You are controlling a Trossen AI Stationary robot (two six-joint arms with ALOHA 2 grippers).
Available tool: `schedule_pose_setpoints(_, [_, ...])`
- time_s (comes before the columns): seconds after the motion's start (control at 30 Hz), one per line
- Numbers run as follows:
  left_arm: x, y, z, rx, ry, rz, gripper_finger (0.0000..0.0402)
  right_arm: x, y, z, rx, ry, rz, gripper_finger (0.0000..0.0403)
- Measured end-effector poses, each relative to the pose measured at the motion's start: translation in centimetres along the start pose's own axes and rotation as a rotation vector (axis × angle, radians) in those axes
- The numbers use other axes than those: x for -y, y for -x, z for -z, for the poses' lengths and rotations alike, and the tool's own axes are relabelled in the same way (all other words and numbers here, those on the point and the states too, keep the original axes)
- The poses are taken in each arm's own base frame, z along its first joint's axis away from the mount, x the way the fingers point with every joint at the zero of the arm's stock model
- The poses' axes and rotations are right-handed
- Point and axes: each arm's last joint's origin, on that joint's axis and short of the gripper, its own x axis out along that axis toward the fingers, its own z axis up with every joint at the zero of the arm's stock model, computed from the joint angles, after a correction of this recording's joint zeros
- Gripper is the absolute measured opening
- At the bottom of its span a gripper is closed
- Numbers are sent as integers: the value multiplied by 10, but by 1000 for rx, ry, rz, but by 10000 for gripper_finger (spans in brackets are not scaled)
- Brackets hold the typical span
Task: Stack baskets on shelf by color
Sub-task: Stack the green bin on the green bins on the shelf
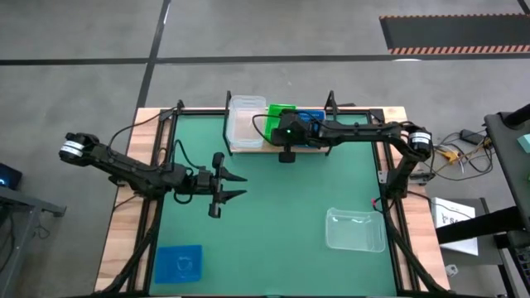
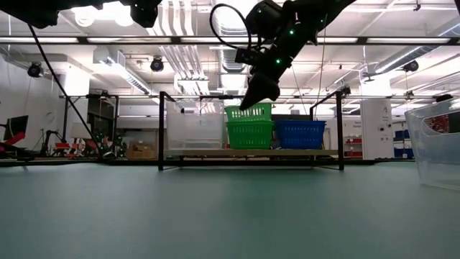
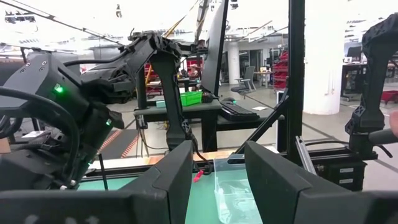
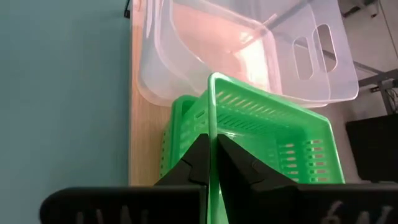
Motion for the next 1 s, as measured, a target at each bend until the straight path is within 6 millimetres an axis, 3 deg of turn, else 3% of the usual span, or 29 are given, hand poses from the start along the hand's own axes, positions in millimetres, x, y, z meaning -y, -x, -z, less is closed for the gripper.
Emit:
schedule_pose_setpoints(0.2, [0,0,0,2,0,-1,132,0,0,0,0,-23,0,30])
schedule_pose_setpoints(0.5, [0,0,0,-2,1,-7,132,1,3,0,1,-39,1,95])
schedule_pose_setpoints(0.83, [0,0,1,-4,2,-6,132,10,45,-6,0,-139,-10,129])
schedule_pose_setpoints(1.0, [0,0,1,-5,8,-6,132,-3,73,-11,35,-143,-113,119])
